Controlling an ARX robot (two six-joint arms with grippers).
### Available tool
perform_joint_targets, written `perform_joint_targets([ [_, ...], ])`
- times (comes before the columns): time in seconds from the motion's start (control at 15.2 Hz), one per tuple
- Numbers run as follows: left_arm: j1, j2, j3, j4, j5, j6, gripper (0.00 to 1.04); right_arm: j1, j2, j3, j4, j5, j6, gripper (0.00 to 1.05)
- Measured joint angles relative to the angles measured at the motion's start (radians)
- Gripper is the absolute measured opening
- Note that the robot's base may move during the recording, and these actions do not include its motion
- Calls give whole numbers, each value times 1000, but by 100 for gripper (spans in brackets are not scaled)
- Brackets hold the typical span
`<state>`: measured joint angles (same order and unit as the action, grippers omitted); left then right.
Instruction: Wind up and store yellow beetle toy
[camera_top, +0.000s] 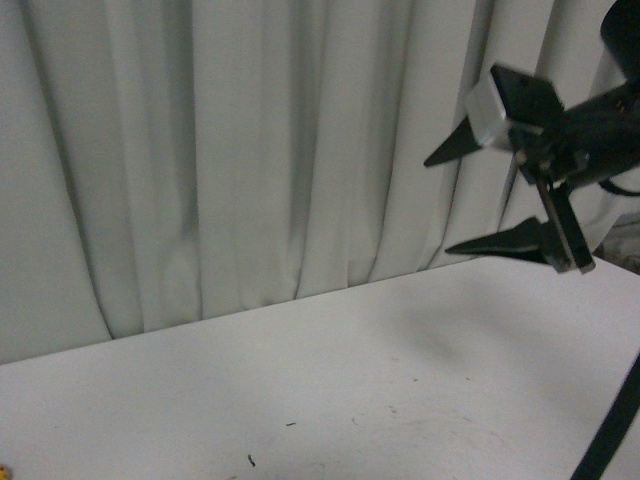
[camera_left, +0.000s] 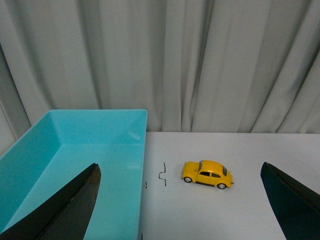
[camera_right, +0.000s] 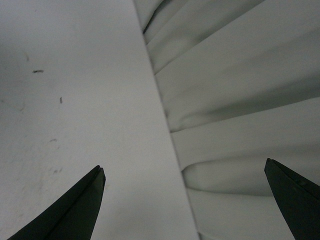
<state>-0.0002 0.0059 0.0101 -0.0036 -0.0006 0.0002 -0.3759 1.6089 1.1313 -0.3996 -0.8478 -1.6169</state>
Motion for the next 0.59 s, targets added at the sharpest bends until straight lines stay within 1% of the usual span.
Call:
perform_joint_targets([
  [0.2,0,0,0,0,0,0,98,-26,-234,-50,-33,-120,40,98],
  [0.26,0,0,0,0,0,0,98,11,-351,-183,280,68,224,89],
  [0.33,0,0,0,0,0,0,98,67,-488,-343,492,265,451,78],
  [0.39,0,0,0,0,0,0,98,125,-632,-495,647,442,763,66],
  [0.46,0,0,0,0,-1,0,98,166,-744,-577,678,566,1012,55],
  [0.53,0,0,0,0,0,0,98,217,-866,-661,669,667,1251,42],
  [0.59,0,0,0,0,0,0,98,246,-938,-730,686,702,1416,29],
])
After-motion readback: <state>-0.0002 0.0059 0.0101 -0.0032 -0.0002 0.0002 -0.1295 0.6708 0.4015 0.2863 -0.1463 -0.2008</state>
